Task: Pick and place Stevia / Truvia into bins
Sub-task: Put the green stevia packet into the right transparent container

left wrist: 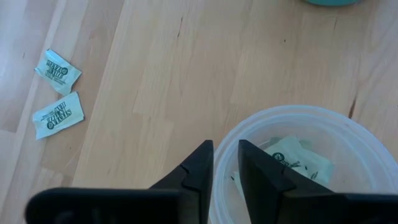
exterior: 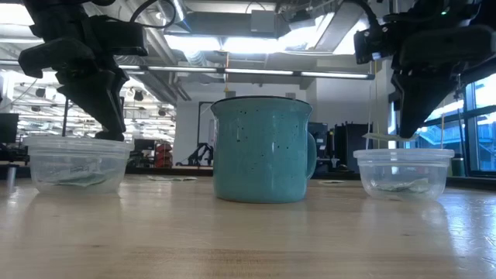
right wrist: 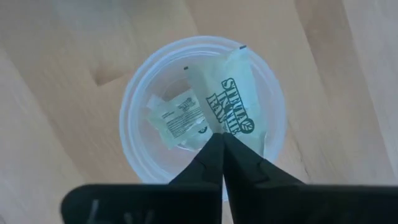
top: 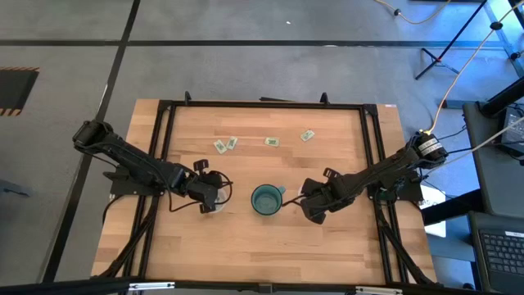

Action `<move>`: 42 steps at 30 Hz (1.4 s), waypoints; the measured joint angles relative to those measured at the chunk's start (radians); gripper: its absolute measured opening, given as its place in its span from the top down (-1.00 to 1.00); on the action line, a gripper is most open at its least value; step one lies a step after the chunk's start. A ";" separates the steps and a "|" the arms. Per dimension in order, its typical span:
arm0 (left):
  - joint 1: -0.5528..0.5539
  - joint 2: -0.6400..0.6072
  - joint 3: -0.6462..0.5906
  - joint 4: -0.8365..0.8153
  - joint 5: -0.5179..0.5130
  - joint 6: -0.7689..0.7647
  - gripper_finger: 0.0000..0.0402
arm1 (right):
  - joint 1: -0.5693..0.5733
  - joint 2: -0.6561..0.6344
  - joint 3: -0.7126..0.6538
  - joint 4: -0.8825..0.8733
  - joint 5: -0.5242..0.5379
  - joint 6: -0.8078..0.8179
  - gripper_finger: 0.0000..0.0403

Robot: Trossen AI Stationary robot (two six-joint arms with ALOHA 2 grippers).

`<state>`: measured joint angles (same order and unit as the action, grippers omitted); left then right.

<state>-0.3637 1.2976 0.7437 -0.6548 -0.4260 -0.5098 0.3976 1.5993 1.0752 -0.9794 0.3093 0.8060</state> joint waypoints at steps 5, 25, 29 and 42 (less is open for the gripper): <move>0.000 0.000 0.000 0.000 0.000 0.000 0.62 | -0.001 0.000 0.000 0.002 0.000 0.016 0.87; 0.102 -0.152 0.002 0.031 -0.001 0.034 0.57 | -0.194 -0.217 0.039 -0.024 0.011 -0.291 0.58; 0.212 -0.212 0.003 0.061 0.039 0.104 0.57 | -0.342 -0.282 0.039 0.037 0.008 -0.465 0.60; 0.718 -0.178 0.003 0.323 0.468 0.555 0.57 | -0.773 -0.206 0.039 0.190 -0.174 -0.812 0.60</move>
<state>0.3539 1.1192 0.7464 -0.3317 0.0421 0.0450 -0.3750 1.3938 1.1141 -0.7891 0.1354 -0.0064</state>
